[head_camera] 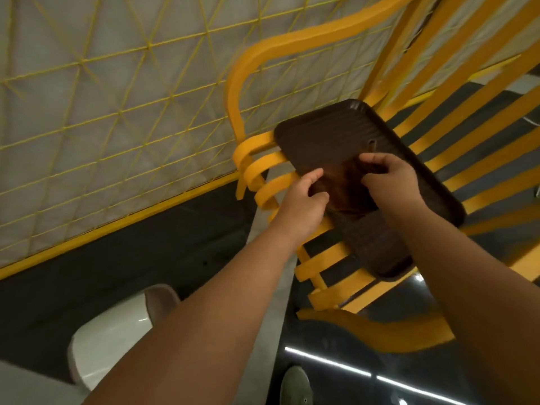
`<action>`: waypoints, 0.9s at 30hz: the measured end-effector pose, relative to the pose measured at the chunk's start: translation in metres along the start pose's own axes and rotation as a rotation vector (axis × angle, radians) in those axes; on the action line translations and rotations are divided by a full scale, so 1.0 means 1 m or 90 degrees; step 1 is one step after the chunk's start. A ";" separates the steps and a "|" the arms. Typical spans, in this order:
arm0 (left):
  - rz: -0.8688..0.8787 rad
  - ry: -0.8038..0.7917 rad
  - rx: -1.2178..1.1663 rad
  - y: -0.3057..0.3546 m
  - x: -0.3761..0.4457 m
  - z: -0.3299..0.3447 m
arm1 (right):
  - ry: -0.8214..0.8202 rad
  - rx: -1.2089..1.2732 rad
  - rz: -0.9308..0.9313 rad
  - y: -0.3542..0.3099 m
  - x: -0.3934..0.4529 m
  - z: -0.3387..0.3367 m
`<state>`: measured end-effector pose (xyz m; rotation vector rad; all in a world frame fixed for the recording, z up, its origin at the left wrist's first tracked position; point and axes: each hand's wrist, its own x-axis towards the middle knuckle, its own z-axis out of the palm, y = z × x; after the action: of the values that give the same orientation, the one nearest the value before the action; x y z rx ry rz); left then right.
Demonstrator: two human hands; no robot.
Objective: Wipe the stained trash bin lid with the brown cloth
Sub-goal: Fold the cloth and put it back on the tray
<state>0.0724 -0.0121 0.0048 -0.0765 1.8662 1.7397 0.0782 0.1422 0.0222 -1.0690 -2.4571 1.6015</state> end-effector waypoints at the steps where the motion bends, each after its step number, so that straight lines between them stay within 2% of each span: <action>1: -0.001 -0.026 0.031 0.000 0.005 0.010 | 0.007 -0.033 -0.007 0.003 0.011 -0.006; 6: -0.027 -0.138 0.165 -0.006 0.027 0.050 | 0.002 -0.132 -0.009 0.024 0.052 -0.017; 7: -0.040 -0.154 0.237 -0.009 0.034 0.054 | -0.008 -0.143 -0.005 0.029 0.057 -0.017; 10: -0.040 -0.174 0.600 -0.019 0.044 0.062 | -0.028 -0.175 0.004 0.044 0.069 -0.015; 12: -0.024 -0.128 0.749 -0.025 0.042 0.063 | -0.022 -0.241 -0.010 0.053 0.075 -0.017; 15: 0.062 0.012 0.821 -0.031 0.032 0.064 | 0.024 -0.426 -0.123 0.063 0.077 -0.021; 17: 0.142 0.030 0.874 -0.033 0.032 0.069 | 0.040 -0.482 -0.192 0.065 0.074 -0.022; 20: 0.136 -0.039 0.957 -0.034 0.043 0.074 | -0.057 -0.567 -0.220 0.072 0.072 -0.014; 23: 0.057 -0.088 1.045 -0.037 0.047 0.075 | -0.225 -0.557 -0.108 0.082 0.072 -0.004; 27: 0.028 -0.101 1.114 -0.036 0.046 0.080 | -0.260 -0.573 -0.085 0.089 0.072 0.004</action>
<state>0.0793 0.0724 -0.0464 0.7199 2.5322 -0.3082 0.0690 0.2000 -0.0758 -0.5848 -3.5586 0.6744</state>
